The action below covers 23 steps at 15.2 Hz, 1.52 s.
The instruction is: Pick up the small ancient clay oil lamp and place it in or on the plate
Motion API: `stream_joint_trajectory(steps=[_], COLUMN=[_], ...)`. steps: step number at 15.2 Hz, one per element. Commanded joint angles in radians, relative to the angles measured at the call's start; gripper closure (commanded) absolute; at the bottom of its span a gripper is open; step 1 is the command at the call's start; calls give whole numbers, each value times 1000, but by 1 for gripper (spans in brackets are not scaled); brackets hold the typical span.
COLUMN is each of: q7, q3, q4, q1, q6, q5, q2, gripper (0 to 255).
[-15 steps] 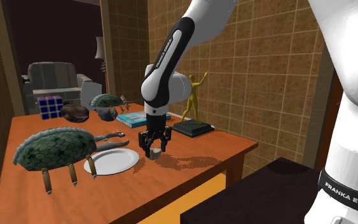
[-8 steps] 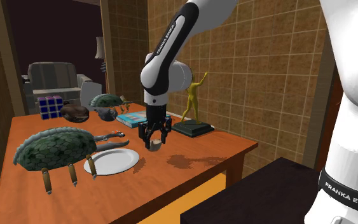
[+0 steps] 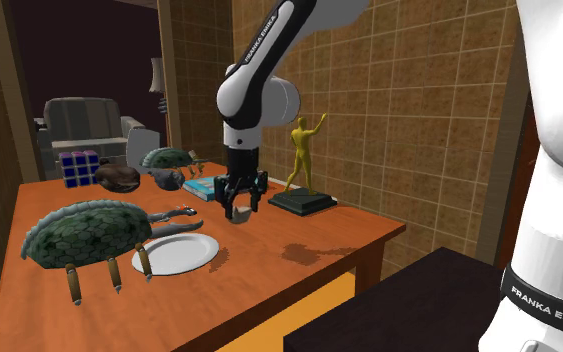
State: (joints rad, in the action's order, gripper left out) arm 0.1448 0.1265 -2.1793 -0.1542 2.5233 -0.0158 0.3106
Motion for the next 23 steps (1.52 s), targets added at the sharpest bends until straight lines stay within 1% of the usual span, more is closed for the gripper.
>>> stream_joint_trajectory(steps=[1, 8, 10, 11, 23], q7=[33, 160, 190, 210, 217], q3=[5, 15, 16, 17, 4], q4=[52, 325, 417, 486, 487], q1=[-22, -124, -153, -173, -183], q6=[-24, -136, -175, -204, -98], q5=[-9, -47, -56, -62, -76], q2=[28, 189, 242, 282, 390], gripper=[255, 255, 255, 255, 255])
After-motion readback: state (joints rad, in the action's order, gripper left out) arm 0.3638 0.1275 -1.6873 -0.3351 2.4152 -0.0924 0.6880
